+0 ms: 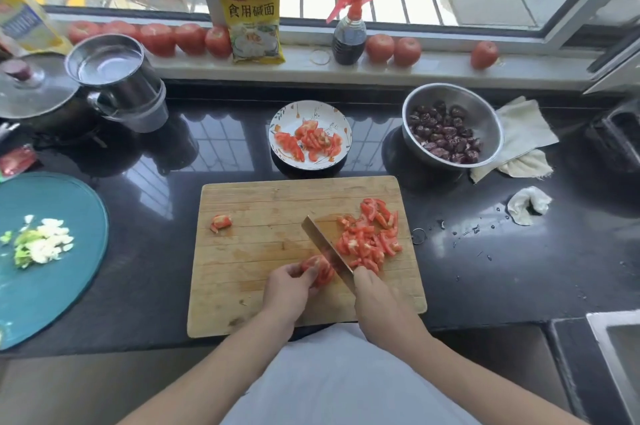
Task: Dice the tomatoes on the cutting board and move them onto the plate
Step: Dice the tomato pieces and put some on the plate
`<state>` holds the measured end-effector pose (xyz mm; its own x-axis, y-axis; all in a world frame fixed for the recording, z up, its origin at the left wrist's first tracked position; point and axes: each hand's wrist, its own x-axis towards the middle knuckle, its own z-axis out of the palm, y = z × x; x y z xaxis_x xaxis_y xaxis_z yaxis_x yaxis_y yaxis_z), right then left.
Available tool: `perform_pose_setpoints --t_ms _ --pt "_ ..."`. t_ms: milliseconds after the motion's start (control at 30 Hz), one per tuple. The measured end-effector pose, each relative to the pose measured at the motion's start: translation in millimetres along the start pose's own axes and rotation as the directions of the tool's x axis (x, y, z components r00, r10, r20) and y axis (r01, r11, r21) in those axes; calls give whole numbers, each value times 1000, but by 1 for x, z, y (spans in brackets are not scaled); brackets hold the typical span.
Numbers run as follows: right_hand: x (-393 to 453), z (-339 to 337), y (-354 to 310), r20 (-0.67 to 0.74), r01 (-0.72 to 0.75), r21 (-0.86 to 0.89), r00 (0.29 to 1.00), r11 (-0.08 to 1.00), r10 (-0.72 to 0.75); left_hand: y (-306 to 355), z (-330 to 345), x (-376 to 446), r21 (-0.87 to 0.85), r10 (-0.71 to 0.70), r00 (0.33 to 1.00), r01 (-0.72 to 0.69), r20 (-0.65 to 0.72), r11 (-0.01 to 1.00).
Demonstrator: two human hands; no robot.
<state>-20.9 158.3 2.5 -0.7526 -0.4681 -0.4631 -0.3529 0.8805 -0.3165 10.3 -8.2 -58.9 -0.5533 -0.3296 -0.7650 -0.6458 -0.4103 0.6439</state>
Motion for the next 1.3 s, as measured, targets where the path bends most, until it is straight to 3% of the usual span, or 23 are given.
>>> perform_pose_setpoints --t_ms 167,433,533,733,900,1100,1200,1300 --pt "0 -2 -4 8 8 -101 1000 995 -7 -1 1 2 13 6 1000 -6 -2 1000" --pt "-6 -7 2 132 -2 -213 991 977 31 -3 0 5 24 8 1000 -8 -3 1000" --pt "7 -2 -6 103 -29 -180 993 983 48 -3 0 4 15 -4 1000 4 6 1000" --pt "46 11 -36 -49 83 -195 994 977 -95 -5 -7 -1 189 40 996 -25 -76 982" --pt "34 -3 -11 13 -73 29 997 997 72 -5 -6 -1 86 23 993 -13 -120 996" --pt "17 4 5 12 -87 99 996 991 86 -4 -4 -2 54 17 993 -11 -114 998" --pt "12 -2 -4 16 -35 86 999 996 34 -2 -5 -2 103 32 993 -20 -115 994" --pt "6 -13 -15 55 29 -39 998 999 -27 -2 -5 -1 110 40 993 -27 -113 994"
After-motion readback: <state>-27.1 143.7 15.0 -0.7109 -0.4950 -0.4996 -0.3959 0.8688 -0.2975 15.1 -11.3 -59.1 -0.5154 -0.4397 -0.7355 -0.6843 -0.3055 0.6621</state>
